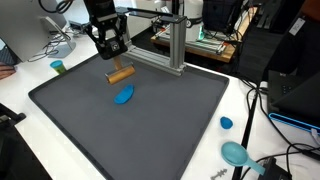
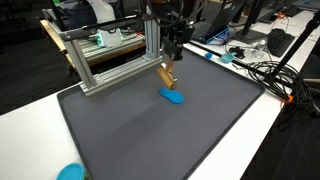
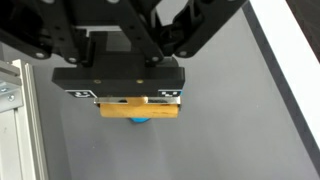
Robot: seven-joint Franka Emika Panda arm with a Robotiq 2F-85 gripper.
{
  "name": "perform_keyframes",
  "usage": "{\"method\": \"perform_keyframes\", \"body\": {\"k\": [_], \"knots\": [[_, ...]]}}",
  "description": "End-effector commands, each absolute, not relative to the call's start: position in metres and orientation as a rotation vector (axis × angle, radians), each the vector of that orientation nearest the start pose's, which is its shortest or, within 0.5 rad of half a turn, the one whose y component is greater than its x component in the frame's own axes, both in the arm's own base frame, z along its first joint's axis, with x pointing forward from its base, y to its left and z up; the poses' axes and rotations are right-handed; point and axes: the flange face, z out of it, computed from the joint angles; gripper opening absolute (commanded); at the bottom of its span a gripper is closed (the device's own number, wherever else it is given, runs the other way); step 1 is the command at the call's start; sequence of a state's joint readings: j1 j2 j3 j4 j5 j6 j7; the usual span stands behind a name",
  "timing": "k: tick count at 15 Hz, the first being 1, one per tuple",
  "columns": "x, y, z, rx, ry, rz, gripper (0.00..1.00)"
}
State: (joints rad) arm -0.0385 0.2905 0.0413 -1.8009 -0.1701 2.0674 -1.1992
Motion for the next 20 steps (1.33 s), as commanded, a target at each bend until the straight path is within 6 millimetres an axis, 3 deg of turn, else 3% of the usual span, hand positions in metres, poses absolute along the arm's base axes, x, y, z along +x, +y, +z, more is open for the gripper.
{"method": "perform_keyframes", "body": {"k": [1, 8, 9, 10, 12, 13, 16, 20], "knots": [[0.626, -0.012, 0.396, -2.400, -2.181, 0.065, 0.22], [0.630, -0.031, 0.385, -1.954, -2.470, -0.113, 0.22], [0.632, -0.028, 0.385, -2.064, -2.414, -0.032, 0.22], [0.632, -0.030, 0.382, -2.047, -2.417, -0.037, 0.47], [0.632, -0.030, 0.379, -2.052, -2.408, -0.030, 0.47], [0.632, -0.029, 0.378, -2.050, -2.407, -0.029, 0.22], [0.632, -0.029, 0.357, -2.001, -2.410, 0.043, 0.22], [0.636, -0.030, 0.334, -1.943, -2.459, 0.000, 0.22]]}}
